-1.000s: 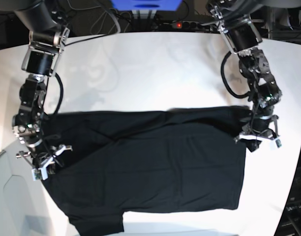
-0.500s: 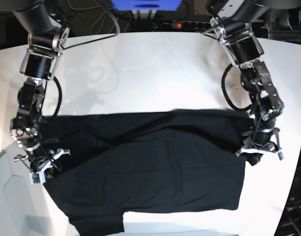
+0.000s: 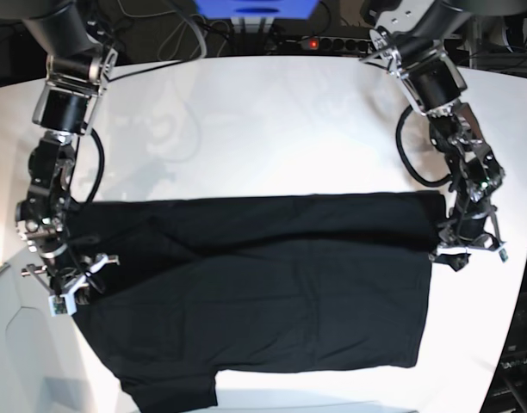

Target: Fold the T-shirt properly

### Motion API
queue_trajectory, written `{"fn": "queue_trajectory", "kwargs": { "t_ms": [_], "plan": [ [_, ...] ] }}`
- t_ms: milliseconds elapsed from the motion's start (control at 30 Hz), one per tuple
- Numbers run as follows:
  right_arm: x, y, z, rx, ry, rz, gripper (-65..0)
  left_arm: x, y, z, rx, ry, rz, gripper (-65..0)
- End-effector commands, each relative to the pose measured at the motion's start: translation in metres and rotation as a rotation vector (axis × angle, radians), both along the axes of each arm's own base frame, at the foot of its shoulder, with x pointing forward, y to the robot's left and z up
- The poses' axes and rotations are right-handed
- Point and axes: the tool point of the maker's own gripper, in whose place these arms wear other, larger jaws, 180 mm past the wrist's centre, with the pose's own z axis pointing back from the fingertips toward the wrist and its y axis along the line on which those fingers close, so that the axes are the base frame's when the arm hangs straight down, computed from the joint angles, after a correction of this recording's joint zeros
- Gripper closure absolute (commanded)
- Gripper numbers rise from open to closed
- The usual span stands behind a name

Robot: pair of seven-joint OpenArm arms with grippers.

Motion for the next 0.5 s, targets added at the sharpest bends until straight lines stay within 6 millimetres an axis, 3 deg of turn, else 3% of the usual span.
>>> {"fn": "queue_trajectory", "kwargs": {
  "t_ms": [0, 167, 467],
  "plan": [
    [0.009, -0.010, 0.027, -0.002, -0.080, -0.017, 0.0, 0.009, 0.006, 0.022, 0.025, -0.066, 0.002, -0.2],
    [0.008, -0.023, 0.032, 0.009, -0.095, -0.054, 0.0, 0.010, 0.006, 0.024, 0.025, -0.070, 0.003, -0.2],
    [0.007, -0.019, 0.028, 0.012, -0.088, -0.049, 0.0, 0.018, 0.007, 0.034, 0.024, -0.097, 0.005, -0.2]
  ]
}}
